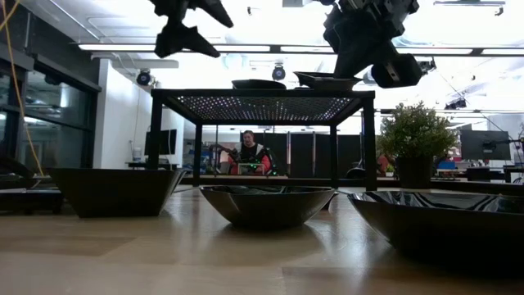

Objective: Pick & Place Mini shaped plates
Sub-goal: Put the black square plate on the shelf, then stack the black leaf-shaped plate on top of the black leaf-shaped plate on the shelf

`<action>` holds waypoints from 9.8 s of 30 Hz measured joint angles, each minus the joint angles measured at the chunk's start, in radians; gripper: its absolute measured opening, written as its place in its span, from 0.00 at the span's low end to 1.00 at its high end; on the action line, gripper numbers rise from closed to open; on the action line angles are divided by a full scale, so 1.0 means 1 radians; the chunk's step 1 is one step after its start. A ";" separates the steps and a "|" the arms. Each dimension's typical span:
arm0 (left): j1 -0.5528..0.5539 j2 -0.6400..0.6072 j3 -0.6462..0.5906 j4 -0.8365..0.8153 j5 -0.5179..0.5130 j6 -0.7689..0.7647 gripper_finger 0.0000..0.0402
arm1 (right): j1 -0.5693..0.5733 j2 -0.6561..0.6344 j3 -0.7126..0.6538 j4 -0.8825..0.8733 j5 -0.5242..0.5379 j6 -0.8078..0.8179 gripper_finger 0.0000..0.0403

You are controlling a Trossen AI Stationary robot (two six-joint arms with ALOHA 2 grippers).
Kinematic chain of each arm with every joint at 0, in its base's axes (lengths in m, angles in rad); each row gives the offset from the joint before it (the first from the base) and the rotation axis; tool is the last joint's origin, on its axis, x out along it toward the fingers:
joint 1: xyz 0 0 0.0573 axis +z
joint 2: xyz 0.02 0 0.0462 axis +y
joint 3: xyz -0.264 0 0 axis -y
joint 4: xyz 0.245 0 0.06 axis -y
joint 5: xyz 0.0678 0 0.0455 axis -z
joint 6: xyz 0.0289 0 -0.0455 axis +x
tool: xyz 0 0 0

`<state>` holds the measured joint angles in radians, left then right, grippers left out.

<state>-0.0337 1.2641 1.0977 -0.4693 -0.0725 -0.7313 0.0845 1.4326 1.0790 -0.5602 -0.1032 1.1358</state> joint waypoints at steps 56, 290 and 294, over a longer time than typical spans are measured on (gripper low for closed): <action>-0.248 0.295 0.193 0.148 -0.496 -0.132 0.63 | -0.025 -0.110 0.000 0.060 0.166 -0.479 0.01; 0.387 -0.274 -0.148 -0.261 0.342 0.073 0.34 | -0.064 -0.385 0.000 -0.136 0.191 -0.515 0.32; 0.264 -0.273 -0.148 -0.266 0.329 0.051 0.34 | -0.064 -0.385 0.000 -0.164 0.168 -0.494 0.32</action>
<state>0.2302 0.9909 0.9497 -0.7357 0.2562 -0.6801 0.0204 1.0477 1.0790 -0.7245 0.0652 0.6420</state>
